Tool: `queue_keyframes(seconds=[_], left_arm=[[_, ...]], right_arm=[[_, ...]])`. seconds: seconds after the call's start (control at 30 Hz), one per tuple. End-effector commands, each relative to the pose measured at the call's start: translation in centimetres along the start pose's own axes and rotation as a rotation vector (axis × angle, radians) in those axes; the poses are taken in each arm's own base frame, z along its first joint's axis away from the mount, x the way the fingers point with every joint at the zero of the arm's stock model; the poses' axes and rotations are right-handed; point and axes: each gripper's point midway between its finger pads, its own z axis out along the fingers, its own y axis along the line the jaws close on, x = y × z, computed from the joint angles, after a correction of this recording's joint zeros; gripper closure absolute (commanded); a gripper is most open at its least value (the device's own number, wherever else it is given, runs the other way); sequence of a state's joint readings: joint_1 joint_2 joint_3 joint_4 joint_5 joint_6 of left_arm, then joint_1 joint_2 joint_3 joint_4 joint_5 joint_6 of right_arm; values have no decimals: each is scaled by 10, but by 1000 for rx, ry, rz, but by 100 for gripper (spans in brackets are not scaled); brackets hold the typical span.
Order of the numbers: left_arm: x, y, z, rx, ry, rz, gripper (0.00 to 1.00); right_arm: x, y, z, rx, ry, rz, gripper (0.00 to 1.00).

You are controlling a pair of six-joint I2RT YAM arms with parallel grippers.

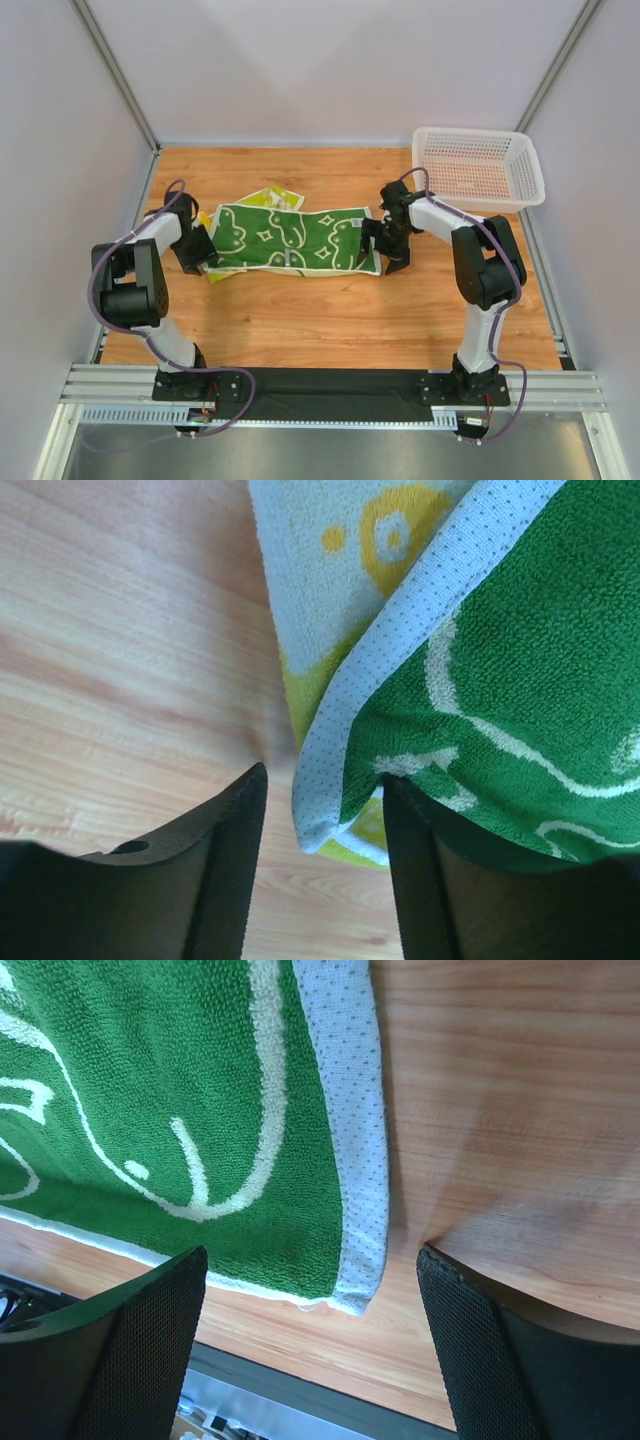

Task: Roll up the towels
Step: Flatten the towel

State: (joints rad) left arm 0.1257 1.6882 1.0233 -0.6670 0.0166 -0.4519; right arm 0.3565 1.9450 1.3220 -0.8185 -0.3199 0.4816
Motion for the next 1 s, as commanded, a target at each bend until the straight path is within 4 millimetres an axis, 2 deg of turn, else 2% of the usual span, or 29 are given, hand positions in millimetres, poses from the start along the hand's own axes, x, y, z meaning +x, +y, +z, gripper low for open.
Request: queue_keyframes(seconds=[0.0,0.03,0.1,0.13,0.23,0.4,0.43,0.63,0.8,0.9,0.97], left_arm=[[-23,-4,-1,6,-58,-14,44],[-26,-5,-1,8,-64,-11,52],[-28,-6,-2,10,-69,-9,60],[-28,-5,-3,10,-68,-6,70],[-28,-5,-7,12,-75,-1,83],[-28,-5,-13,18,-89,5,89],[-28,-6,-14,21,-92,5,93],[-28,-7,-15,30,-90,9,99],[-30,-10,-18,41,-101,3,99],[-32,-11,-21,50,-110,4,100],[-33,-13,-23,56,-114,7,100]], right_arm=[[-1,1,4,-12,7,-1,13],[-1,1,5,-16,9,1,14],[-1,1,5,-16,7,-1,14],[-2,0,5,-18,5,1,14],[-3,-2,5,-27,-2,13,17],[2,1,9,-55,18,26,21],[3,1,9,-63,18,31,22],[21,6,12,-102,40,55,31],[30,10,11,-104,44,44,37],[28,7,13,-91,33,43,48],[24,8,12,-88,23,37,59]])
